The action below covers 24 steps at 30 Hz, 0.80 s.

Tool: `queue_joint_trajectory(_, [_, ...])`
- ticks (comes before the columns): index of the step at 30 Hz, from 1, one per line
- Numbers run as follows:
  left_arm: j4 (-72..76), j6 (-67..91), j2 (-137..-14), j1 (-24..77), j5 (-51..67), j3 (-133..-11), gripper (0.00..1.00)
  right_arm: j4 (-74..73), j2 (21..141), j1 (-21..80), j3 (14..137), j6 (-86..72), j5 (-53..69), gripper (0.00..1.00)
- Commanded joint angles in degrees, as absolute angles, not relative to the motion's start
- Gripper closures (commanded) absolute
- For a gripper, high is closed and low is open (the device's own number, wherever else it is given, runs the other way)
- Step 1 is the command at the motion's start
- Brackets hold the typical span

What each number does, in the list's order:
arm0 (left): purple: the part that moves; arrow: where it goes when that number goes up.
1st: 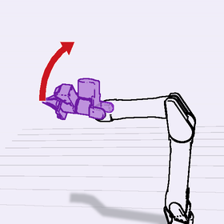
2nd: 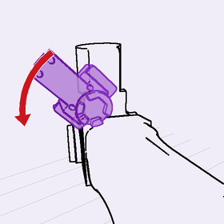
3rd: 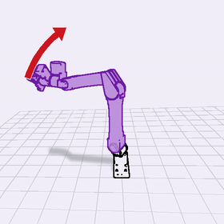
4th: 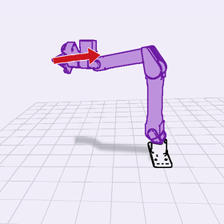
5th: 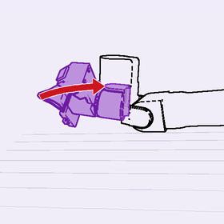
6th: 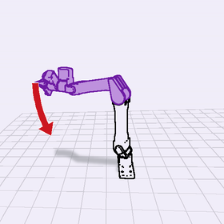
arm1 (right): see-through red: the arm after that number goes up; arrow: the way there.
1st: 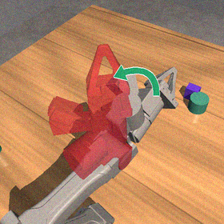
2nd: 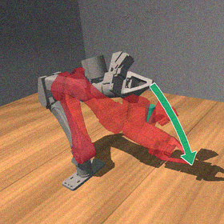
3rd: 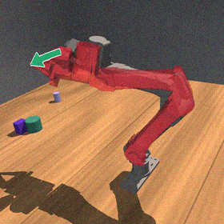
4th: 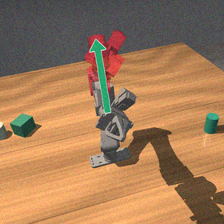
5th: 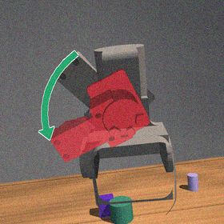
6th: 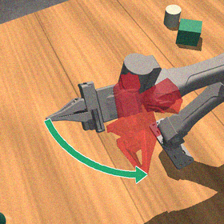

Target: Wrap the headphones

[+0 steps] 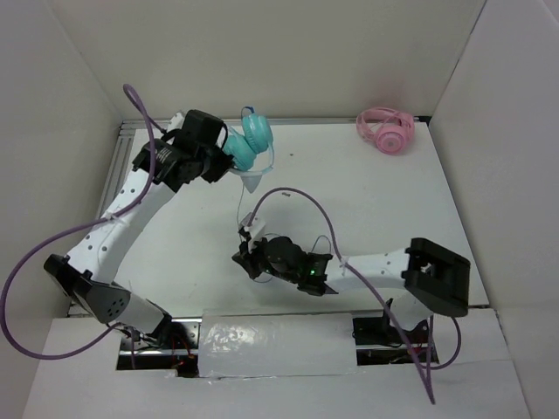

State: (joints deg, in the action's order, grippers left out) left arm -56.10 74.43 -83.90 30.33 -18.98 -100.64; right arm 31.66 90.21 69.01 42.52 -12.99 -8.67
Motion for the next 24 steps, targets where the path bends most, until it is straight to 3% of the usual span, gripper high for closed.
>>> queue_joint_trajectory(1, [-55.2,78.5,-82.4,28.8,-23.4,-100.3,1.0,22.6,79.3,71.4,42.4,-12.2,-13.6,1.0])
queue_joint_trajectory(6, [-55.3,81.3,-80.4,27.9,-25.4,-92.0,1.0,5.1,66.9,73.4,46.3,-13.6,-19.2,1.0])
queue_joint_trajectory(12, [-57.0,80.3,-79.0,27.6,-26.5,-83.3,1.0,-15.1,60.6,73.0,54.9,-14.8,-37.9,1.0])
queue_joint_trajectory(18, [-46.3,67.6,-71.8,27.9,-21.4,-72.2,1.0,-16.9,57.2,70.1,58.8,-8.9,-49.2,1.0])
queue_joint_trajectory(24, [-33.4,57.7,-60.1,28.3,-14.6,-60.4,1.0,-10.6,53.9,63.8,58.7,-1.2,-41.8,1.0])
